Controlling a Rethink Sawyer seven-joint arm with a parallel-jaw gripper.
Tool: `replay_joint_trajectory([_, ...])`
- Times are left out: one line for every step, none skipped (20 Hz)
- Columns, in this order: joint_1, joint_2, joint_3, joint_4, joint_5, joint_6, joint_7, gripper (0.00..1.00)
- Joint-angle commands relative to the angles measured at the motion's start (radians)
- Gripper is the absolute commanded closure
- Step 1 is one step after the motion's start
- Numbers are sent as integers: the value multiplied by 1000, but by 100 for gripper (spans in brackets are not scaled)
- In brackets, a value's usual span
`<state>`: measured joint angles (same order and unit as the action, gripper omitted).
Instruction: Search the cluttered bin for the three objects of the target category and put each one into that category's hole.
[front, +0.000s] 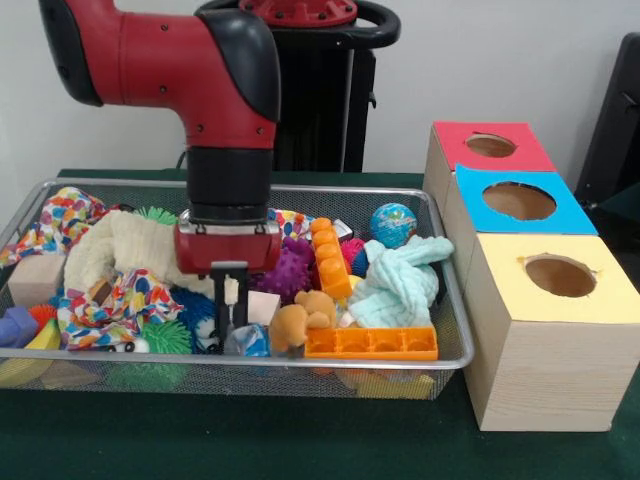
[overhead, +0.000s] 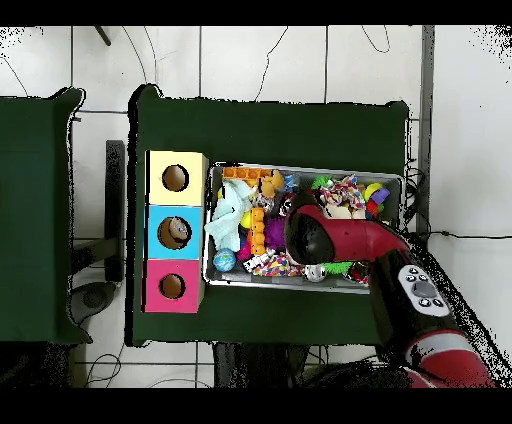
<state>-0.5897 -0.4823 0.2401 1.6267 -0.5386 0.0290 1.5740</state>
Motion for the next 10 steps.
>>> replay_joint_trajectory([-188, -191, 244, 195, -47, 136, -71, 100])
replay_joint_trajectory([-193, -209, 243, 206, -52, 133, -68, 100])
replay_joint_trajectory([-199, -227, 242, 217, -57, 130, -66, 100])
replay_joint_trajectory([-191, -235, 229, 221, -65, 118, -54, 100])
replay_joint_trajectory([-176, -235, 208, 215, -73, 110, -44, 100])
replay_joint_trajectory([-151, -233, 178, 206, -79, 99, -28, 100])
replay_joint_trajectory([-125, -230, 149, 198, -84, 88, -13, 100])
replay_joint_trajectory([-100, -230, 118, 194, -89, 72, 5, 100])
replay_joint_trajectory([-59, -229, 69, 184, -90, 58, 29, 100])
replay_joint_trajectory([-19, -228, 20, 174, -92, 44, 52, 100])
